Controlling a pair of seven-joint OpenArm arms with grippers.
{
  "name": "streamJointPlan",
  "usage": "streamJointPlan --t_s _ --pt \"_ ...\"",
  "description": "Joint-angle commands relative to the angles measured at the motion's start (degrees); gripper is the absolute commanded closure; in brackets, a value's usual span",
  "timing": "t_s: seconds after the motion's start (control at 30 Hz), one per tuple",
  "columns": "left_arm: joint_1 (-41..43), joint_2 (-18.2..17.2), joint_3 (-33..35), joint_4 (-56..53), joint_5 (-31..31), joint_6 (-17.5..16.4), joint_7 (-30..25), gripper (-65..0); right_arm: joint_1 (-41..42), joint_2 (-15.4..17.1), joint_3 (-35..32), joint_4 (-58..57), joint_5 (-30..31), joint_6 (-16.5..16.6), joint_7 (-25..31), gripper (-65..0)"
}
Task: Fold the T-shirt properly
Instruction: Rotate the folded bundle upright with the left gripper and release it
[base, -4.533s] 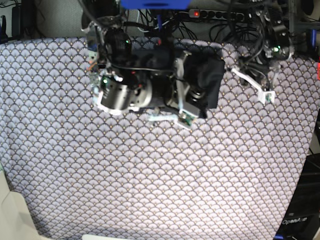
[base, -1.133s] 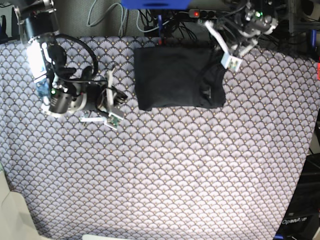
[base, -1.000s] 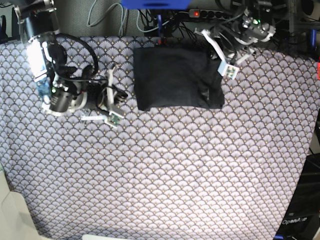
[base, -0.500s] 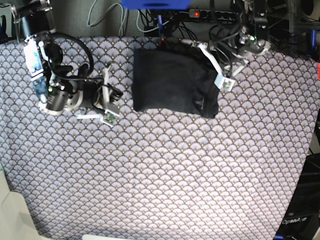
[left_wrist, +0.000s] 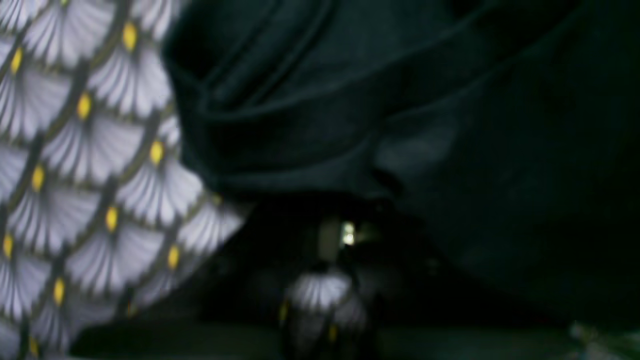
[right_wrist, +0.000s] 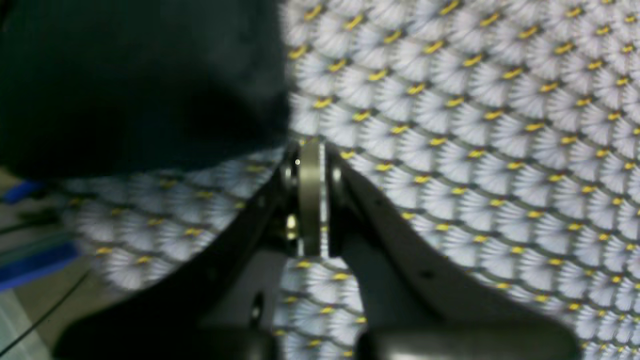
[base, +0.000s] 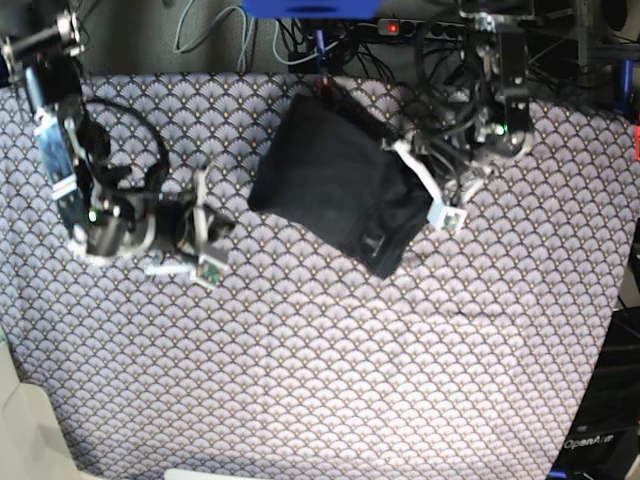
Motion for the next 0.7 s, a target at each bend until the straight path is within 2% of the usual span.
streamJointPlan --t_s 0.0,0.13,0.27,0.47,0.67 --pt "-0.88 0.22 0.33 -0.67 0.85 0.07 0.86 0.0 2.26 0.63 -0.52 -1.32 0.59 0.01 1.12 0.0" --pt "-3.08 1.01 0.33 -1.55 0.85 0.07 0.86 0.0 5.95 -0.17 -3.60 -7.57 0.59 0.01 4.37 0.0" --pt "-5.36 1.98 0.33 -1.82 0.85 0.07 0.86 0.0 5.42 -0.25 -3.87 -11.08 0.68 0.01 6.57 0.0" --pt "-8.97 4.26 0.33 -2.61 0.85 0.07 0.86 0.0 -1.52 -0.25 -3.51 -7.65 0.68 0.01 7.53 0.0" --pt "-14.95 7.25 0.42 -9.55 0.85 0.07 0.06 0.0 -9.08 -0.25 -3.34 -0.27 0.68 0.01 7.53 0.0"
